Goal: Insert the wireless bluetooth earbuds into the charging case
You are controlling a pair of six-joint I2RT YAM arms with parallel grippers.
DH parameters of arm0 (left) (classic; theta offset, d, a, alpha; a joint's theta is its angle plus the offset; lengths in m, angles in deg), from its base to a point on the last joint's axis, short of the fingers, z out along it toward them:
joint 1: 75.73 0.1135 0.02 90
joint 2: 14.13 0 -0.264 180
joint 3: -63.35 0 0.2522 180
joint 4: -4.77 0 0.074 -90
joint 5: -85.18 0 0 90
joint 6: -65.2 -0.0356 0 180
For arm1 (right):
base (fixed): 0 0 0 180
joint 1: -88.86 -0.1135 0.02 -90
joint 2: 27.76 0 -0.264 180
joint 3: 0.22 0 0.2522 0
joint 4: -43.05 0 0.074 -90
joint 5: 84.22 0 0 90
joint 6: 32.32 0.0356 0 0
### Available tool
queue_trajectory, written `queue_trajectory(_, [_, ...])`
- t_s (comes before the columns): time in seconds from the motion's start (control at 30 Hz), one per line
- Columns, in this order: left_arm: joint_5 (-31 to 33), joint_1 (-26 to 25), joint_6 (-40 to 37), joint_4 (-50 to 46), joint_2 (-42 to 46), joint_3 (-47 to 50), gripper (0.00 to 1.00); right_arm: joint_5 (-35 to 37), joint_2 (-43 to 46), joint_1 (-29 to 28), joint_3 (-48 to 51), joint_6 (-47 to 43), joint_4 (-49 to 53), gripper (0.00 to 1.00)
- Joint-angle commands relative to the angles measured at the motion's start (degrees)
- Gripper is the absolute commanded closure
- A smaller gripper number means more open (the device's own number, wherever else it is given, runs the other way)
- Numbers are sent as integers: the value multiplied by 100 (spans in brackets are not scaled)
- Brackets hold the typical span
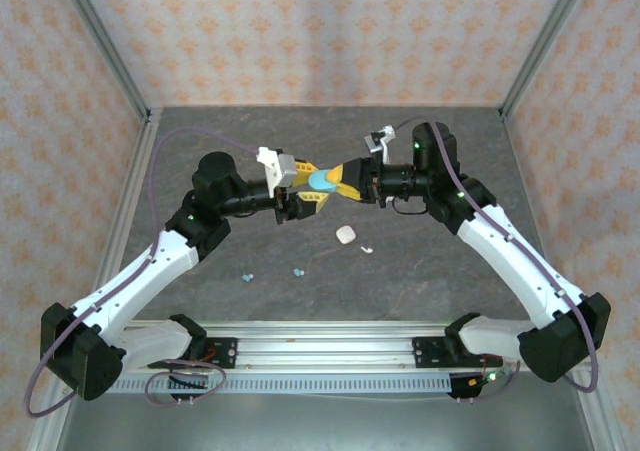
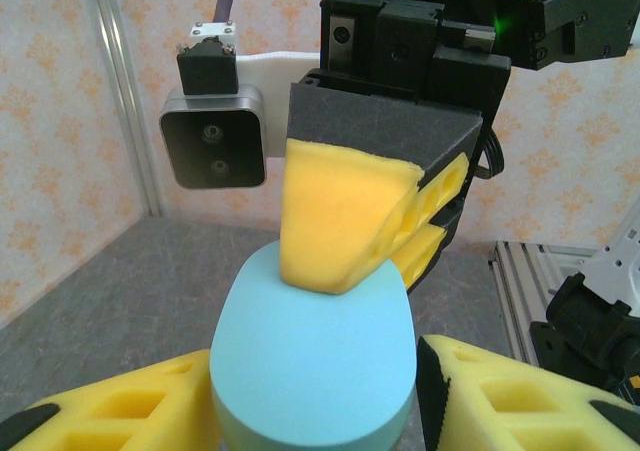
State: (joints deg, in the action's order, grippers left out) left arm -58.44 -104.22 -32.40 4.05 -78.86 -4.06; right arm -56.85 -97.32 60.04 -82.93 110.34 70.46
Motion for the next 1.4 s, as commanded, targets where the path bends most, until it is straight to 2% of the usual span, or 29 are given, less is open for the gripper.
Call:
queue_trajectory(0.0, [-129,-21,-82,5,-48,-238,50,-127,74,-13,13,16,-193,84])
queue_trajectory(0.17, [-157,-32,-73,5,-92,-265,53,-136,74,-13,13,42,-217,84])
queue_trajectory(0.37, [-225,-27,-85,-39,-120,-295,64,-153,75,-19,13,95,-280,84])
queue_trajectory(0.43, [-225,-26,-108,-100,-119,-304,71,-153,76,-17,4,104,-304,83])
queue_trajectory(0.57, [-201,-27,-201,-404,-43,-356,89,-144,138,-10,-14,-19,-405,62])
queue_trajectory(0.63, [-201,-18,-255,-639,35,-394,93,-95,144,-10,-64,-258,-413,50])
queue_trajectory(0.7, [-238,7,-269,-896,134,-432,95,-25,417,-16,-141,-662,-407,41])
queue_trajectory(0.8, [-372,68,-158,-1239,280,-517,97,299,756,-14,-220,-1463,-186,34])
queue_trajectory(0.9, [-658,131,127,-1442,388,-645,99,825,1062,-16,-260,-2512,348,32])
queue_trajectory(1.0, [-895,133,315,-1767,465,-835,99,990,1262,-25,-167,-3177,517,31])
queue_trajectory(1.2, [-1197,134,433,-2491,503,-1316,99,786,1360,-509,-138,-3854,252,29])
queue_trajectory(1.37, [-1255,134,621,-2566,531,-1479,99,762,1145,-916,-330,-4350,540,29])
